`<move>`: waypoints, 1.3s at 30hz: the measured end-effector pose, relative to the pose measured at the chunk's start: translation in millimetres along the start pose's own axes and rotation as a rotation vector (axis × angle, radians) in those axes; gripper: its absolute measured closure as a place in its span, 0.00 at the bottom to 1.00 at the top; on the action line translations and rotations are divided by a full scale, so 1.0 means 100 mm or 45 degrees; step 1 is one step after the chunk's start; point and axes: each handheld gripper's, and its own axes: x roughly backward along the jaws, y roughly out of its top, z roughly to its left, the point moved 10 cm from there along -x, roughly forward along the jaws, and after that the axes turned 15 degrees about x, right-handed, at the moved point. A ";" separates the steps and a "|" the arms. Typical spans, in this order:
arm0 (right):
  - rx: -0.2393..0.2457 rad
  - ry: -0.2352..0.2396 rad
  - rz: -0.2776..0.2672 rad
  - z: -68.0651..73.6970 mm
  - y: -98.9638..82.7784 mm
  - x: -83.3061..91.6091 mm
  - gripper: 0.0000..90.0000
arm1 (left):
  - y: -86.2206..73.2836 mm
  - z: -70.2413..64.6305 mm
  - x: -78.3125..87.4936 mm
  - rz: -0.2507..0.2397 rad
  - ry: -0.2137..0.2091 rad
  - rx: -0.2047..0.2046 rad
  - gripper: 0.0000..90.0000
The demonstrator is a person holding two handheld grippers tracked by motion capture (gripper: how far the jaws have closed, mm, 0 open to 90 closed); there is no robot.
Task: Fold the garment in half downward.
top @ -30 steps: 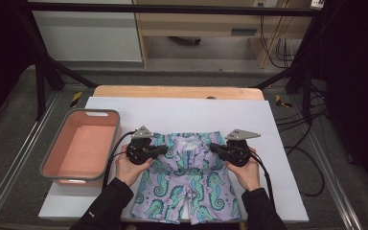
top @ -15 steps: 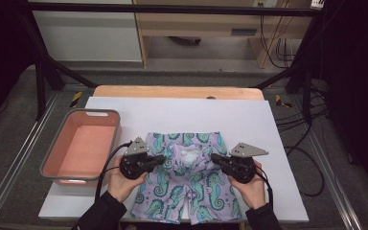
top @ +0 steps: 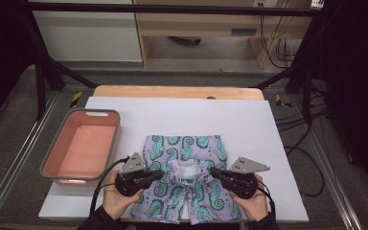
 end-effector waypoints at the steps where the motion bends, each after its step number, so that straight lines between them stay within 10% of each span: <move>1: 0.004 0.003 -0.003 0.02 -0.01 0.01 0.98 | -0.03 0.00 0.01 0.006 0.000 -0.003 0.97; 14: -0.022 0.104 0.096 0.31 -0.38 -0.01 0.96 | -0.50 -0.03 -0.06 0.139 -0.031 0.038 0.96; 21: -0.062 0.029 0.043 0.13 -0.30 0.05 0.82 | -0.26 0.12 0.05 0.017 0.005 0.144 0.68; 29: -0.130 0.046 0.195 -0.09 -0.54 -0.32 1.00 | -0.29 0.39 -0.33 0.193 0.083 0.295 0.96; 39: -0.054 0.205 0.107 0.32 -0.38 -0.25 1.00 | -0.47 -0.07 -0.23 0.241 -0.100 0.116 0.99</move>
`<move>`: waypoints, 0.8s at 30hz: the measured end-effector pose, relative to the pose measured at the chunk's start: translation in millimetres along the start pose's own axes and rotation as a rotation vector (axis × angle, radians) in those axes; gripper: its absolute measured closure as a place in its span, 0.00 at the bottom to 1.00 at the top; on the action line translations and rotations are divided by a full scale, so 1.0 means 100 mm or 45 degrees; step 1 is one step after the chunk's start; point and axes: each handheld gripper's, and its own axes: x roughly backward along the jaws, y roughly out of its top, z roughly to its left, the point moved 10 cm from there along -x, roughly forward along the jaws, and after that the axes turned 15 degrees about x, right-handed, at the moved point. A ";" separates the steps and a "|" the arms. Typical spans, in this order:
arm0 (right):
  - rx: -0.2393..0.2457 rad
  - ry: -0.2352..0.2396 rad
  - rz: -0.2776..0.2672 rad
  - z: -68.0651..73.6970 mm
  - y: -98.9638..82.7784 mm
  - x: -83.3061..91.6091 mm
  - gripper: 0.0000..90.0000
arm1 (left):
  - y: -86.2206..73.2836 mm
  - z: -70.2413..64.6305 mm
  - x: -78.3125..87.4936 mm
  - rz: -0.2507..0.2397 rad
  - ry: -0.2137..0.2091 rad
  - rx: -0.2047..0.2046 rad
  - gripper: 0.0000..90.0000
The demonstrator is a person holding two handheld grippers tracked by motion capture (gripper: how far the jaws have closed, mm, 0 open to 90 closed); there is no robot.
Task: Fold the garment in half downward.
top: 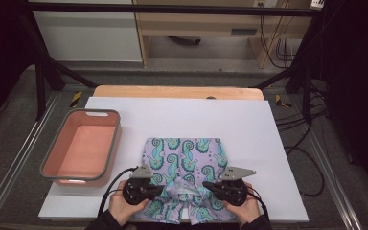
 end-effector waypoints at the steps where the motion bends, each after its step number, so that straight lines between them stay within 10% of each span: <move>1: 0.006 0.007 -0.002 0.04 0.00 0.02 1.00 | -0.04 -0.02 0.04 -0.006 0.001 -0.016 0.99; 8: 0.001 -0.117 0.039 0.05 -0.15 0.22 0.76 | -0.20 0.17 0.18 -0.045 0.159 0.074 0.65; 14: -0.060 -0.161 0.120 0.01 -0.35 0.20 0.57 | -0.25 0.21 0.10 -0.031 0.159 0.165 0.63; 18: -0.053 -0.155 0.149 0.04 -0.37 0.13 0.61 | -0.25 0.20 0.04 -0.032 0.177 0.143 0.74; 24: -0.018 -0.134 0.165 0.09 -0.35 0.11 0.94 | -0.27 0.17 0.04 0.020 0.236 0.072 0.97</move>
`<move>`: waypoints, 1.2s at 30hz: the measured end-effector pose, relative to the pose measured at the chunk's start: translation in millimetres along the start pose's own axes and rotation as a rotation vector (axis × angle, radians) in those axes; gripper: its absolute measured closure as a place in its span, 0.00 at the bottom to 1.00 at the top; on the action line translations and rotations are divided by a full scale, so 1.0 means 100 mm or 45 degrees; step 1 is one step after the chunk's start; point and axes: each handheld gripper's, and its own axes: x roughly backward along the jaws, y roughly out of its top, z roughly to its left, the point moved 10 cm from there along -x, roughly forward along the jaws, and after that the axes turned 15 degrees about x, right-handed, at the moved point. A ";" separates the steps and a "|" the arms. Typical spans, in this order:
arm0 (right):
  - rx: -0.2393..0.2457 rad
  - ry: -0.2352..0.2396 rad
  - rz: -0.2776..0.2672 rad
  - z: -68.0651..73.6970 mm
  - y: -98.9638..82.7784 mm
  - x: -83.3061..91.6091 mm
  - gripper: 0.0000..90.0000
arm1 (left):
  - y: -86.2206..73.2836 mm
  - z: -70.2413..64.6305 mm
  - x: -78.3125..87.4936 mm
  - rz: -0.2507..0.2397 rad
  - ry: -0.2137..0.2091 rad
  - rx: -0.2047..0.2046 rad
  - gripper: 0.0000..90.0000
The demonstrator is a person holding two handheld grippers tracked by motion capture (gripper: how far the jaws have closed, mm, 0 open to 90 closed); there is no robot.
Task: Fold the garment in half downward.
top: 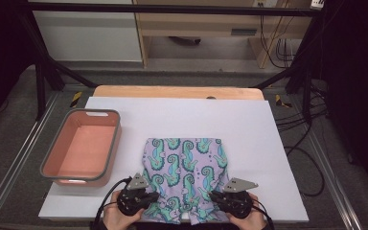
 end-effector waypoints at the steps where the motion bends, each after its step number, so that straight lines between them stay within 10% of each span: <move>1: 0.009 -0.004 0.000 0.00 0.01 0.00 0.96 | 0.00 0.00 0.01 0.008 0.001 -0.010 0.98; 11: -0.049 0.060 -0.012 0.05 0.05 0.28 0.97 | -0.06 -0.05 0.35 0.046 -0.066 -0.007 0.99; 16: -0.001 0.070 0.055 0.13 -0.07 0.18 0.87 | -0.13 -0.01 0.24 0.037 -0.060 -0.015 0.96; 27: -0.027 -0.083 -0.097 -0.30 0.13 0.17 0.41 | 0.33 0.24 0.22 -0.199 -0.018 -0.047 0.40; 36: -0.062 -0.112 -0.115 -0.68 0.30 0.09 0.21 | 0.63 0.39 0.14 -0.238 -0.025 -0.009 0.14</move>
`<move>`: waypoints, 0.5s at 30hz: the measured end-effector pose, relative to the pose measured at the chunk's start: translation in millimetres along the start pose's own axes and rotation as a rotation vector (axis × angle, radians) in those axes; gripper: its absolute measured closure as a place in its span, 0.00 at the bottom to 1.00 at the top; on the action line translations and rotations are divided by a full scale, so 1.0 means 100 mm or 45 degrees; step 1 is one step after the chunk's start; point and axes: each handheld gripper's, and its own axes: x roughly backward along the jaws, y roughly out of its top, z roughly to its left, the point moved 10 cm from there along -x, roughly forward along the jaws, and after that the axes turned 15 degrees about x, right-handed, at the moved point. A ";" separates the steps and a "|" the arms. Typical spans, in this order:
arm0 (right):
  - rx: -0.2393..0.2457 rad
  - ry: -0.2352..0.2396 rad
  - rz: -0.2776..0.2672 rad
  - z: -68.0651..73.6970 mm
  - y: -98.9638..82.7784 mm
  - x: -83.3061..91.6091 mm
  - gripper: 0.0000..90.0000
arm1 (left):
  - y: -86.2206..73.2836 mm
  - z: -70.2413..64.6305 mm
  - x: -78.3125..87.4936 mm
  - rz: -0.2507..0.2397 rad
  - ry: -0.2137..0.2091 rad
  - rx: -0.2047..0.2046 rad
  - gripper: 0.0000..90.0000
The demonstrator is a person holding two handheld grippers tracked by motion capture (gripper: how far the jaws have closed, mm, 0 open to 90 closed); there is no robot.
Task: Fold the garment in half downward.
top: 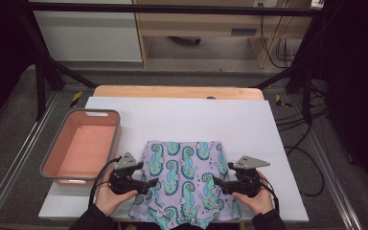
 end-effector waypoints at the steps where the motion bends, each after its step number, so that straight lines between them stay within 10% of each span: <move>1: -0.003 -0.003 0.008 -0.03 0.01 -0.01 0.20 | 0.04 0.02 -0.01 -0.008 0.002 0.010 0.12; 15: -0.038 -0.072 0.022 -0.49 0.14 -0.16 0.14 | 0.44 0.34 -0.17 -0.041 0.107 0.090 0.07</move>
